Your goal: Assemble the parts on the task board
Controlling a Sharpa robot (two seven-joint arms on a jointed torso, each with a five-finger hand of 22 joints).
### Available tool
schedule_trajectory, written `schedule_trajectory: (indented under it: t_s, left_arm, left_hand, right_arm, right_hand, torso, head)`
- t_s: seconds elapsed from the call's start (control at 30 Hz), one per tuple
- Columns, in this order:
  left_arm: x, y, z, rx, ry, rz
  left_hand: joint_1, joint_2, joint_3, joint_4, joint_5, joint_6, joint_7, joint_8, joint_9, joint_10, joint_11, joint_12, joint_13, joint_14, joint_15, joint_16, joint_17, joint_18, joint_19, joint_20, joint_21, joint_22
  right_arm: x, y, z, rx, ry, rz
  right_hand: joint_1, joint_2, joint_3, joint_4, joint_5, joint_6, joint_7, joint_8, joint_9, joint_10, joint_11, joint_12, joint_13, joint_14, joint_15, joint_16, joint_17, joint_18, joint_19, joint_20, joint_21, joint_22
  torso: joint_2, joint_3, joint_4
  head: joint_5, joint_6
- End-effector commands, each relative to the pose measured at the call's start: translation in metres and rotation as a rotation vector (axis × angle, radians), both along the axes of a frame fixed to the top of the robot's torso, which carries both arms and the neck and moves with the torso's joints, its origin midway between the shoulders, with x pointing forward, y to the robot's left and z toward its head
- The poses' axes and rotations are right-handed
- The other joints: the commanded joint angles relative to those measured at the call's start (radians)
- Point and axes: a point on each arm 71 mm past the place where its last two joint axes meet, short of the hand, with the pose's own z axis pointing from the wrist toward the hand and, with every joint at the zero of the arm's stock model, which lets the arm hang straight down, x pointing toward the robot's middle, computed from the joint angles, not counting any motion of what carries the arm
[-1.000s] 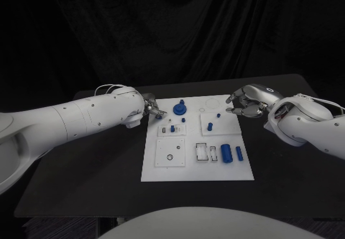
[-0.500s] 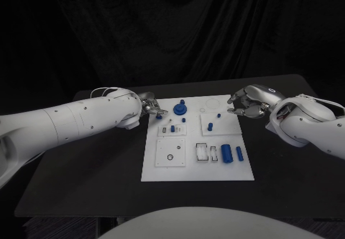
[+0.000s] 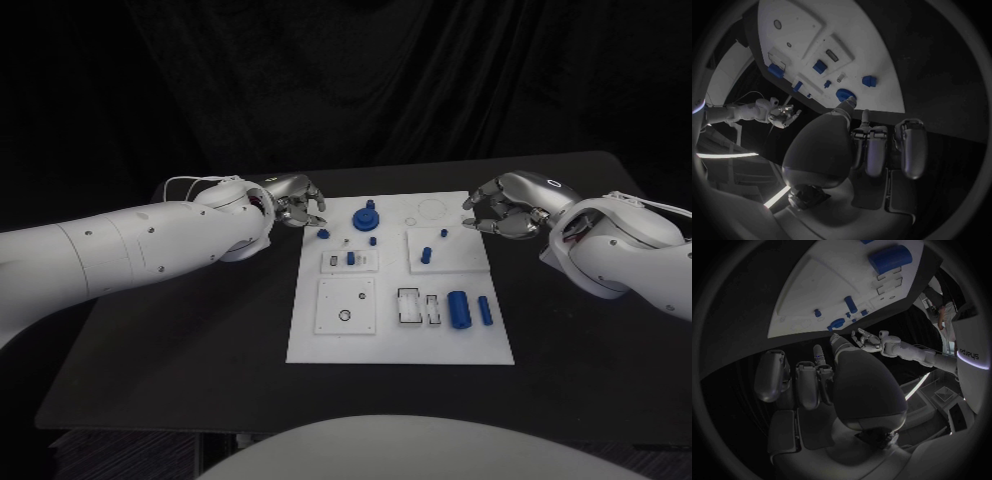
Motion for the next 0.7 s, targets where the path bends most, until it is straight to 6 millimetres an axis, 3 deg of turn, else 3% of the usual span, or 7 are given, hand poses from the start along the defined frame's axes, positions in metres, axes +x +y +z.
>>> schedule_trajectory:
  t_s: [0.03,0.13,0.27,0.33,0.4,0.7]
  left_arm:
    - [-0.005,-0.006,0.004,0.047,-0.102,-0.211]
    - [-0.006,0.001,0.001,0.093,-0.12,-0.263]
    - [-0.007,0.006,-0.007,0.144,-0.12,-0.291]
    - [-0.008,0.008,-0.012,0.161,-0.114,-0.298]
    - [-0.008,0.009,-0.016,0.17,-0.11,-0.302]
    - [-0.008,0.004,-0.031,0.178,-0.099,-0.324]
  left_hand:
    - [0.047,-0.012,0.042,-0.029,-0.072,-0.027,-0.011,0.0,-0.137,0.105,-0.012,0.002,0.262,0.104,-0.003,0.006,0.263,-0.022,0.028,-0.001,0.031,0.175]
    - [0.076,-0.024,0.063,-0.053,-0.099,-0.003,-0.023,0.001,-0.233,0.105,-0.019,0.002,0.262,0.104,-0.008,0.006,0.263,-0.03,0.043,-0.005,0.055,0.198]
    - [0.071,-0.04,0.06,-0.054,-0.127,0.016,-0.027,0.001,-0.296,0.105,-0.021,0.002,0.262,0.104,-0.014,0.006,0.263,-0.034,0.052,-0.009,0.068,0.21]
    - [0.045,-0.059,0.04,-0.04,-0.099,0.016,-0.027,0.002,-0.335,0.105,-0.02,0.002,0.262,0.104,-0.018,0.006,0.263,-0.036,0.057,-0.013,0.074,0.216]
    - [0.04,-0.063,0.036,-0.037,-0.088,0.012,-0.027,0.001,-0.353,0.105,-0.02,0.002,0.262,0.104,-0.019,0.006,0.263,-0.036,0.058,-0.014,0.075,0.217]
    - [0.055,-0.066,0.045,-0.044,0.0,0.023,-0.026,0.004,-0.435,0.105,-0.019,0.002,0.262,0.104,-0.022,0.006,0.263,-0.038,0.062,-0.017,0.078,0.223]
  right_arm:
    - [0.0,0.0,-0.001,-0.003,0.005,-0.005]
    - [0.0,-0.001,-0.001,-0.005,0.007,-0.006]
    - [0.0,0.0,-0.002,-0.007,0.011,-0.005]
    - [0.0,0.0,-0.002,-0.007,0.012,-0.004]
    - [0.0,0.0,-0.002,-0.007,0.013,-0.003]
    - [-0.001,0.001,-0.002,-0.009,0.018,-0.002]
  right_hand:
    - [0.007,0.005,0.006,0.003,0.006,0.006,-0.001,-0.005,-0.001,-0.006,0.0,-0.005,0.103,0.047,0.007,-0.003,0.078,0.005,-0.004,0.003,-0.002,0.163]
    - [0.007,0.005,0.006,0.003,0.006,0.006,-0.001,-0.005,-0.001,-0.006,0.0,-0.005,0.103,0.047,0.007,-0.003,0.078,0.005,-0.004,0.003,-0.002,0.163]
    - [0.007,0.005,0.006,0.003,0.006,0.006,-0.001,-0.006,-0.001,-0.006,0.0,-0.005,0.103,0.047,0.007,-0.003,0.078,0.005,-0.004,0.004,-0.002,0.163]
    - [0.007,0.005,0.006,0.003,0.006,0.006,-0.001,-0.006,-0.001,-0.006,0.0,-0.005,0.103,0.047,0.007,-0.003,0.078,0.005,-0.004,0.004,-0.002,0.163]
    - [0.007,0.005,0.006,0.003,0.006,0.006,-0.001,-0.006,-0.001,-0.006,0.0,-0.005,0.103,0.047,0.007,-0.003,0.078,0.005,-0.004,0.004,-0.002,0.163]
    - [0.007,0.005,0.006,0.003,0.006,0.006,-0.001,-0.006,-0.001,-0.006,0.0,-0.005,0.103,0.047,0.007,-0.003,0.078,0.005,-0.004,0.004,-0.002,0.163]
  torso:
    - [0.0,0.0006,-0.0038]
    - [0.001,0.0005,-0.0032]
    - [0.0,0.0005,-0.0026]
    - [0.001,0.0001,-0.0033]
    - [0.001,0.0,-0.0039]
    - [0.001,0.0006,-0.0052]
  head:
    - [0.002,0.0]
    - [0.004,0.0]
    - [0.002,0.0]
    - [0.002,0.0]
    - [0.002,0.0]
    - [0.002,0.0]
